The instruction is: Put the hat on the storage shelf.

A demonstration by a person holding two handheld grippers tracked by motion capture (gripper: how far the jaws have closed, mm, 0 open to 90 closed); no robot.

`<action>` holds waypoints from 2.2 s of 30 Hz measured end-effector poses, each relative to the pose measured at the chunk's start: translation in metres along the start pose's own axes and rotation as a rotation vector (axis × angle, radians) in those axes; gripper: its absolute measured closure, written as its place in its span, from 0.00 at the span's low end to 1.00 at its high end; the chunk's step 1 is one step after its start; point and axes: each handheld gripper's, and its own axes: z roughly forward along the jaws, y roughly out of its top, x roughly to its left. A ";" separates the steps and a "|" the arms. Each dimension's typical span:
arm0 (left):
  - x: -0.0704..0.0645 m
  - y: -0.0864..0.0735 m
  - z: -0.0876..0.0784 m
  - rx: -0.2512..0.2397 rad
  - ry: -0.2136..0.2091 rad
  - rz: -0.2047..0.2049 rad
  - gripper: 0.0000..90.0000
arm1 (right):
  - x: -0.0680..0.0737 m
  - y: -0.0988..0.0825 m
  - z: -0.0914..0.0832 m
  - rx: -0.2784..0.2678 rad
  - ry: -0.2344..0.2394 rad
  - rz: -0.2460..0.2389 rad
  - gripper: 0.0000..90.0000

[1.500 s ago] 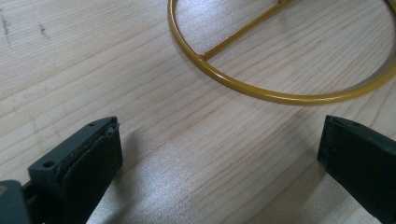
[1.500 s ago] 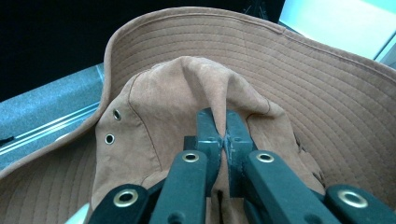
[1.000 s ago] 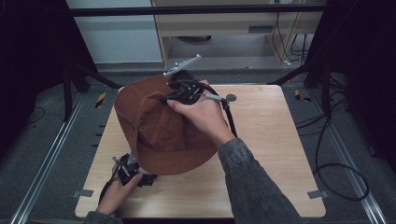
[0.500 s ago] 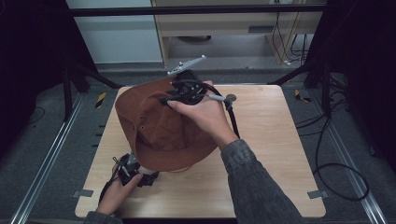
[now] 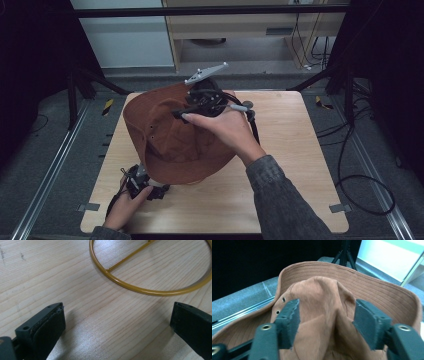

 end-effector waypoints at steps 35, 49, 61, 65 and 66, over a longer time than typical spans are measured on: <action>0.000 0.000 0.001 -0.006 -0.001 -0.001 0.00 | -0.055 -0.085 -0.115 -0.094 -0.219 0.109 0.07; -0.001 0.000 0.000 -0.003 -0.002 -0.001 0.00 | -0.064 -0.122 -0.140 -0.098 -0.299 0.128 0.08; -0.001 0.000 0.000 -0.003 -0.001 -0.003 0.00 | -0.071 -0.190 -0.146 -0.078 -0.353 0.206 0.09; -0.001 0.000 0.000 -0.003 0.000 -0.003 0.00 | -0.074 -0.221 -0.133 -0.039 -0.346 0.240 0.10; -0.001 0.000 0.000 -0.003 0.000 -0.003 0.00 | -0.074 -0.228 -0.130 -0.033 -0.342 0.248 0.10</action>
